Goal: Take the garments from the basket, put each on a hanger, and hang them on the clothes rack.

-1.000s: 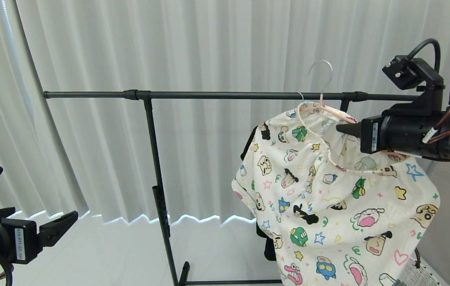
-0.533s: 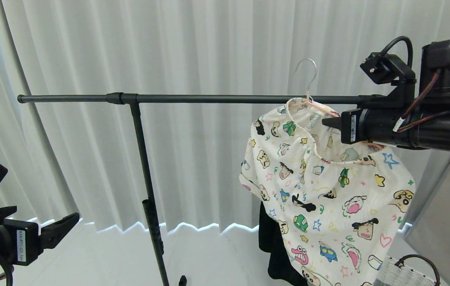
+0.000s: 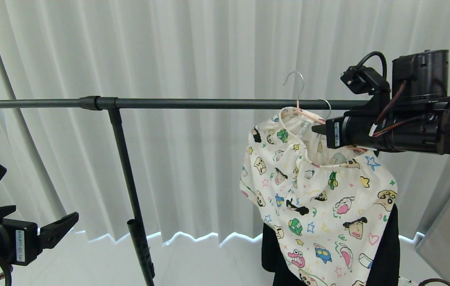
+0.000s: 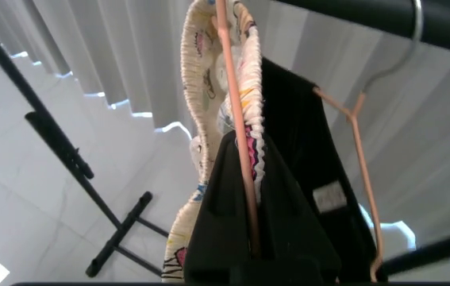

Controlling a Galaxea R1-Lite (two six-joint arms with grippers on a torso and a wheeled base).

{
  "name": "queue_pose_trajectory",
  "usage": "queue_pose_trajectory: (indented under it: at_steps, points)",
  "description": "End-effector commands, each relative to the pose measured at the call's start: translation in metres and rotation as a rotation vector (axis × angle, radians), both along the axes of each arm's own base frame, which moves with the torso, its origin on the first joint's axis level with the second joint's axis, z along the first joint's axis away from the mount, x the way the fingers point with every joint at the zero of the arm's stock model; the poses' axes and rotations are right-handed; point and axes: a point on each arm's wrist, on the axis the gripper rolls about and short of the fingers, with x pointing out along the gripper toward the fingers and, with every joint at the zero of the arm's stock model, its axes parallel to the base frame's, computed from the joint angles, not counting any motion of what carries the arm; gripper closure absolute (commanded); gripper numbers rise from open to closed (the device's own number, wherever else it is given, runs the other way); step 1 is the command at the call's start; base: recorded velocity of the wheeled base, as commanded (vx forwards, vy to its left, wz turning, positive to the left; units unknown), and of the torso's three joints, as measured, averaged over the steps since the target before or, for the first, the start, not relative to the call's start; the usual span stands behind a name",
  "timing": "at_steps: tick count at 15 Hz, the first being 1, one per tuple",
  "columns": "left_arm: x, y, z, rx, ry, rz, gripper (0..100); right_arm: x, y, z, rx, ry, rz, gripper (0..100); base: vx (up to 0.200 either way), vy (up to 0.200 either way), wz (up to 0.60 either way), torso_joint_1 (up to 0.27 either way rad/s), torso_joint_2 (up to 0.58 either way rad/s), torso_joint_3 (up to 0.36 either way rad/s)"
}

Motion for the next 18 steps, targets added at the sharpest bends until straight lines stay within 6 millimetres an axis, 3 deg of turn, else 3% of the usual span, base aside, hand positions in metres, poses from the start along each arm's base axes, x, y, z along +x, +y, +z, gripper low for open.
queue_pose_trajectory:
  at_steps: [1, 9, 14, 15, 18]
  points:
    - [0.0, 0.0, 0.0, 0.0, -0.001, 0.0, 0, 0.011, 0.006, -0.008, -0.009, 0.02, -0.003, 100, 0.0, 0.0, 0.0, 0.0, 0.0, 0.0]
    - [-0.003, -0.006, 0.001, 0.001, -0.012, -0.055, 0, 0.036, 0.019, -0.037, -0.058, 0.08, -0.037, 100, 0.0, 0.0, 0.0, 0.0, 0.0, 0.0]
    - [-0.008, -0.006, -0.003, 0.001, -0.01, -0.055, 0, 0.034, 0.02, -0.037, -0.065, 0.08, -0.047, 100, 0.0, 0.0, 0.0, 0.0, 0.0, 0.0]
    - [-0.008, -0.006, -0.002, 0.001, -0.012, -0.055, 0, 0.031, 0.022, -0.035, -0.058, 0.073, -0.037, 0, 0.0, 0.0, 0.0, 0.0, 0.0, 0.0]
    - [-0.011, -0.005, 0.0, -0.001, -0.03, -0.05, 0, 0.014, 0.013, -0.004, -0.006, -0.014, -0.047, 0, 0.0, 0.0, 0.0, 0.0, 0.0, 0.0]
